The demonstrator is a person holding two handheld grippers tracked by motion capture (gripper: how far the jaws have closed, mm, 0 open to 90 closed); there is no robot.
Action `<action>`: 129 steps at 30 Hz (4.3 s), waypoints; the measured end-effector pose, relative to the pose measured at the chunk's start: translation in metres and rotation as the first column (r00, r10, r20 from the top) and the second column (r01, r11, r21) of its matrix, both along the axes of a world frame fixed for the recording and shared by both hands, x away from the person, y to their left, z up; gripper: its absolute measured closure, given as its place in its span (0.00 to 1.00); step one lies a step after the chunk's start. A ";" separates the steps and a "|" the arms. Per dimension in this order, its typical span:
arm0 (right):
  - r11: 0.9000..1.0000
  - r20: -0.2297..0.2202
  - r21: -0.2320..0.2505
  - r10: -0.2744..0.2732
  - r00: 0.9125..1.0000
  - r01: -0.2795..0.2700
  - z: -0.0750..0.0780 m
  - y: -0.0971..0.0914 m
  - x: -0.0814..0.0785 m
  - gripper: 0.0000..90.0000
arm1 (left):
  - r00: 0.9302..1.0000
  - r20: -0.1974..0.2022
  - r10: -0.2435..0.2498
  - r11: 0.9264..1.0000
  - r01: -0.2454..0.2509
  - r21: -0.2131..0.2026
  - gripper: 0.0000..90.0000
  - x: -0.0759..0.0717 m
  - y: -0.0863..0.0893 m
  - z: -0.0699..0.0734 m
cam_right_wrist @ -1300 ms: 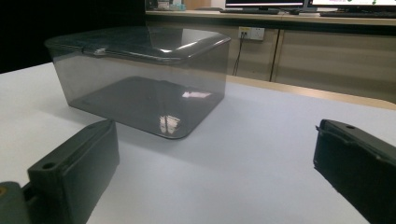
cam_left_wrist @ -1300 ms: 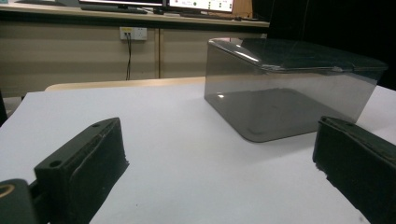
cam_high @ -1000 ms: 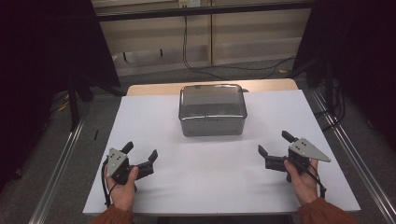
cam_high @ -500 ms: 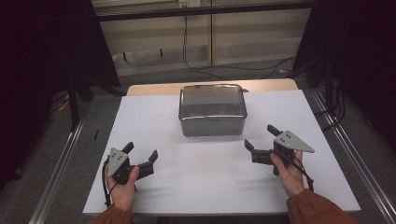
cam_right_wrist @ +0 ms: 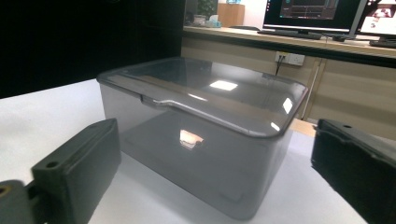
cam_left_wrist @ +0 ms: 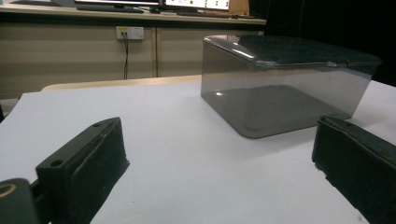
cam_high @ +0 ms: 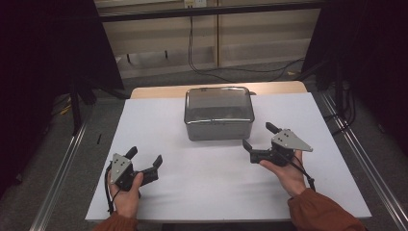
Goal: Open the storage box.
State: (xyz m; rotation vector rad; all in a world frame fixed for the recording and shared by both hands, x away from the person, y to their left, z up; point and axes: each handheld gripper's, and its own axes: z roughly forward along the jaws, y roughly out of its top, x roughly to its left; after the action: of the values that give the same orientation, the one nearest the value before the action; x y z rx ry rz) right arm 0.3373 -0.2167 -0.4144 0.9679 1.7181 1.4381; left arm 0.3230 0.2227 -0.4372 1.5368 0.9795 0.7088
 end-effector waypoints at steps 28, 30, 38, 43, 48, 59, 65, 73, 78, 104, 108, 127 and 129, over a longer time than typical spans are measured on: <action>0.914 0.138 -0.404 0.098 0.986 -0.034 0.014 0.049 0.031 0.07 | 1.000 -0.026 -0.017 1.000 0.017 0.023 0.02 0.003 -0.003 -0.002; 0.899 0.128 -0.436 0.105 0.986 -0.039 0.014 0.053 0.032 0.11 | 1.000 -0.025 -0.017 1.000 0.018 0.024 0.02 0.002 -0.003 -0.003; 0.823 0.172 -0.567 0.141 0.975 -0.019 0.010 0.068 0.036 0.12 | 1.000 -0.024 -0.018 0.999 0.019 0.032 0.02 0.002 -0.003 -0.002; 0.761 0.213 -0.649 0.170 0.962 0.009 0.007 0.077 0.037 0.15 | 1.000 -0.021 -0.021 0.999 0.022 0.039 0.02 0.002 -0.003 -0.002; 0.690 0.252 -0.721 0.190 0.949 0.053 0.004 0.084 0.035 0.20 | 1.000 -0.020 -0.019 0.999 0.019 0.038 0.02 0.002 -0.003 -0.002; 0.542 0.284 -0.834 0.267 0.921 0.100 -0.005 0.100 0.032 0.34 | 0.999 -0.032 -0.009 1.000 0.010 0.024 0.03 0.003 0.000 -0.001; 0.469 0.286 -0.874 0.281 0.916 0.129 -0.011 0.108 0.031 0.48 | 0.999 -0.036 -0.012 1.000 0.013 0.018 0.03 0.003 0.000 -0.002; 0.421 0.297 -0.893 0.288 0.910 0.158 -0.017 0.113 0.033 0.61 | 0.998 -0.053 -0.013 1.000 0.013 0.009 0.04 0.005 0.002 -0.003; 0.401 0.302 -0.898 0.268 0.915 0.179 -0.022 0.114 0.034 0.68 | 0.998 -0.054 -0.023 1.000 0.023 0.010 0.04 0.005 0.002 -0.002; 0.375 0.331 -0.901 0.275 0.903 0.216 -0.020 0.108 0.040 0.88 | 0.994 -0.036 -0.101 0.994 0.102 0.031 0.06 0.008 -0.003 -0.001; 0.375 0.330 -0.901 0.274 0.903 0.216 -0.019 0.108 0.040 0.88 | 0.992 -0.053 -0.113 0.993 0.114 0.009 0.06 0.010 -0.003 -0.002; 0.404 0.351 -0.887 0.271 0.896 0.225 -0.014 0.105 0.041 0.88 | 0.990 -0.017 -0.139 0.990 0.139 -0.021 0.03 0.022 -0.012 0.005; 0.409 0.349 -0.885 0.267 0.898 0.223 -0.012 0.105 0.041 0.88 | 0.989 -0.020 -0.147 0.989 0.146 -0.038 0.02 0.024 -0.017 0.005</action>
State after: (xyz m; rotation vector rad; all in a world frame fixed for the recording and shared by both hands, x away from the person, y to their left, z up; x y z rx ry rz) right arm 0.3783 -0.1116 -0.4269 -0.0440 1.7536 0.4062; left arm 0.3467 0.2060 -0.4322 1.5704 0.8816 0.5674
